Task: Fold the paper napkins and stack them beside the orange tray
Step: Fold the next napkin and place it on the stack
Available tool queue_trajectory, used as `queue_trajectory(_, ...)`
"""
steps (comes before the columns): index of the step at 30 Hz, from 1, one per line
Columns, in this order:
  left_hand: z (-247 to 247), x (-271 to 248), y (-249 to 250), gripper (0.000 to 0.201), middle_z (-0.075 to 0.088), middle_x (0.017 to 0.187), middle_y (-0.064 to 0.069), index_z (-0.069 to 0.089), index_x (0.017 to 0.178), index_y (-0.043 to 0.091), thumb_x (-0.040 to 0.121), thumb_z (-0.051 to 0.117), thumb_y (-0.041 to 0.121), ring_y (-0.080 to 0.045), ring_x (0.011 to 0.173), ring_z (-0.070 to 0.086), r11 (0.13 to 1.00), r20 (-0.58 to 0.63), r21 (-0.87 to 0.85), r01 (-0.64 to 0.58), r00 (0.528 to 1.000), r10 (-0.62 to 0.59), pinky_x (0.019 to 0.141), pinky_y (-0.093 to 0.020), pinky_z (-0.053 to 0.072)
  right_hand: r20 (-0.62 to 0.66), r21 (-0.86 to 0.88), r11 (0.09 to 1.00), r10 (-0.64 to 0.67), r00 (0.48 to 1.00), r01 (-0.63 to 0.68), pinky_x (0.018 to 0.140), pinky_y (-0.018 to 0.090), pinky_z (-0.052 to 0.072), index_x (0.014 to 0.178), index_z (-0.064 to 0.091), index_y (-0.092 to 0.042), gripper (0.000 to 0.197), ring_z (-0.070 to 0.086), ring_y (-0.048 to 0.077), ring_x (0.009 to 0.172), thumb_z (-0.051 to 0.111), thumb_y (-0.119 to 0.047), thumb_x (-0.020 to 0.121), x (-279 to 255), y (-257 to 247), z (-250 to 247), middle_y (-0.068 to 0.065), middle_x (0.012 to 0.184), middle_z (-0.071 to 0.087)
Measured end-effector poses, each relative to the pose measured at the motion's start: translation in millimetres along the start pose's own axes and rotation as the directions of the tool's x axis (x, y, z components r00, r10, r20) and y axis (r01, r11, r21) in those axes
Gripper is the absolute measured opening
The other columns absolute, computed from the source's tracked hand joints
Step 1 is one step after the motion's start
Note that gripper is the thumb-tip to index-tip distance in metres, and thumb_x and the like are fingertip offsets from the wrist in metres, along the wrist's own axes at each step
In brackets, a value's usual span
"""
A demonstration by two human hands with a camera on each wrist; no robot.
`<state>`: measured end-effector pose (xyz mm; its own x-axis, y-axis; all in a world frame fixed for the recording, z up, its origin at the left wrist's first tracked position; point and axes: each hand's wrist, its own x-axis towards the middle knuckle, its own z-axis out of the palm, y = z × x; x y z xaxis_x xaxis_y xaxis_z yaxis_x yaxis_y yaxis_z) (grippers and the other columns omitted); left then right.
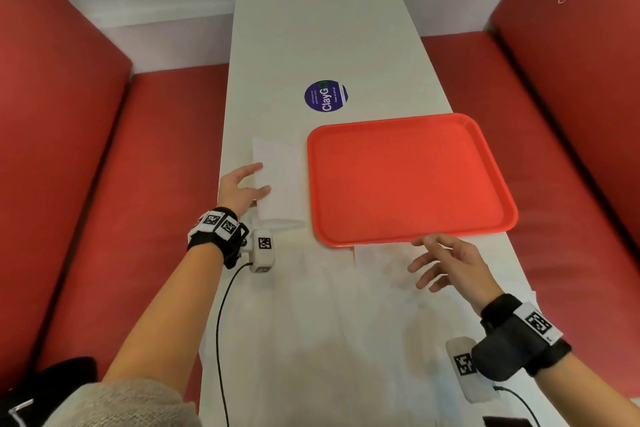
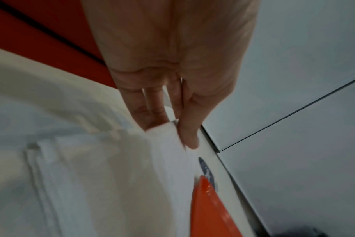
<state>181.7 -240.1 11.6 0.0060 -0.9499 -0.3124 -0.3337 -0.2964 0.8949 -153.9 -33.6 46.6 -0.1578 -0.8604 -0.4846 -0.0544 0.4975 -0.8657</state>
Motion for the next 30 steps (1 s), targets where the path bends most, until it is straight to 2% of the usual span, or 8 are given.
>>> queue_trajectory(5, 3.0, 17.8, -20.1, 0.051, 0.058, 0.131, -0.012, 0.065, 0.124, 0.021, 0.077, 0.078, 0.004, -0.027, 0.096, 0.065, 0.961, -0.075, 0.273, 0.04, 0.997, -0.02, 0.079, -0.025, 0.049, -0.028, -0.005, 1.0, 0.028, 0.999, -0.028, 0.052, 0.031, 0.049, 0.105, 0.066, -0.012, 0.025, 0.067, 0.032, 0.059, 0.05, -0.03, 0.099, 2.3, 5.6, -4.2, 0.017, 0.08, 0.074)
queue_trajectory(8, 3.4, 18.4, -25.0, 0.049, 0.049, 0.14, -0.007, 0.064, 0.126, 0.019, 0.08, 0.076, 0.006, -0.021, 0.094, 0.056, 0.933, -0.06, 0.359, -0.015, 0.997, 0.04, 0.083, -0.024, 0.043, -0.028, -0.01, 0.999, 0.037, 0.999, -0.037, 0.051, 0.031, 0.048, 0.105, 0.066, -0.011, 0.025, 0.066, 0.031, 0.058, 0.05, -0.03, 0.1, 3.8, 7.6, -3.8, 0.016, 0.08, 0.074)
queue_trajectory(11, 2.0, 11.6, -29.0, 0.046, 0.036, 0.149, -0.006, 0.062, 0.128, 0.022, 0.084, 0.073, 0.015, -0.028, 0.128, 0.04, 0.892, -0.054, 0.452, -0.031, 0.997, 0.062, 0.105, -0.031, 0.035, -0.021, -0.013, 0.999, 0.037, 0.999, -0.037, 0.051, 0.031, 0.048, 0.104, 0.066, -0.011, 0.025, 0.066, 0.03, 0.058, 0.049, -0.029, 0.1, 3.2, 8.6, -1.2, 0.017, 0.08, 0.074)
queue_trajectory(13, 3.1, -3.5, -29.8, 0.041, 0.037, 0.147, -0.007, 0.064, 0.125, 0.023, 0.085, 0.072, 0.018, -0.03, 0.135, 0.029, 0.858, -0.032, 0.511, -0.044, 0.997, 0.07, 0.108, -0.031, 0.027, -0.015, -0.018, 0.999, 0.033, 0.999, -0.034, 0.052, 0.031, 0.049, 0.104, 0.067, -0.01, 0.025, 0.066, 0.03, 0.058, 0.05, -0.029, 0.1, 2.4, 8.9, 1.2, 0.016, 0.08, 0.074)
queue_trajectory(22, 16.8, -148.8, -67.6, 0.014, 0.057, 0.096, 0.003, 0.066, 0.095, 0.024, 0.086, 0.068, 0.014, -0.016, 0.089, 0.051, 0.807, 0.174, 0.561, -0.187, 0.979, 0.106, 0.088, -0.039, 0.047, 0.131, -0.141, 0.989, 0.061, 0.989, -0.042, 0.048, 0.026, 0.05, 0.099, 0.068, -0.006, 0.011, 0.065, 0.024, 0.055, 0.061, -0.013, 0.094, -4.3, 28.8, 26.3, 0.014, 0.078, 0.074)
queue_trajectory(25, 32.0, -189.3, -93.2, 0.034, 0.049, 0.123, -0.001, 0.061, 0.12, 0.022, 0.087, 0.068, 0.026, -0.021, 0.114, 0.046, 0.726, 0.169, 0.667, -0.167, 0.983, 0.071, 0.096, -0.04, 0.044, 0.216, -0.28, 0.96, 0.092, 0.972, -0.029, 0.05, 0.025, 0.051, 0.094, 0.069, -0.009, 0.006, 0.067, 0.022, 0.057, 0.068, -0.012, 0.088, -5.6, 45.8, 41.7, 0.011, 0.079, 0.074)
queue_trajectory(28, 43.1, -209.0, -112.0, 0.073, 0.02, 0.157, -0.003, 0.027, 0.151, 0.027, 0.09, 0.062, 0.043, -0.023, 0.142, 0.023, 0.648, 0.103, 0.758, -0.077, 0.995, -0.002, 0.107, -0.043, 0.036, 0.294, -0.419, 0.908, 0.113, 0.949, 0.022, 0.054, 0.023, 0.05, 0.09, 0.07, -0.015, 0.01, 0.065, 0.014, 0.06, 0.076, -0.014, 0.082, -6.0, 68.2, 55.6, 0.002, 0.076, 0.068)
queue_trajectory(30, 45.0, -212.7, -116.7, 0.086, 0.007, 0.163, 0.0, 0.009, 0.156, 0.027, 0.09, 0.06, 0.048, -0.022, 0.147, 0.014, 0.654, 0.074, 0.755, -0.051, 0.997, -0.008, 0.11, -0.045, 0.031, 0.303, -0.515, 0.852, 0.079, 0.95, 0.093, 0.062, 0.022, 0.049, 0.085, 0.069, -0.023, 0.013, 0.06, 0.004, 0.06, 0.079, -0.018, 0.078, -5.1, 80.9, 60.5, -0.004, 0.075, 0.065)
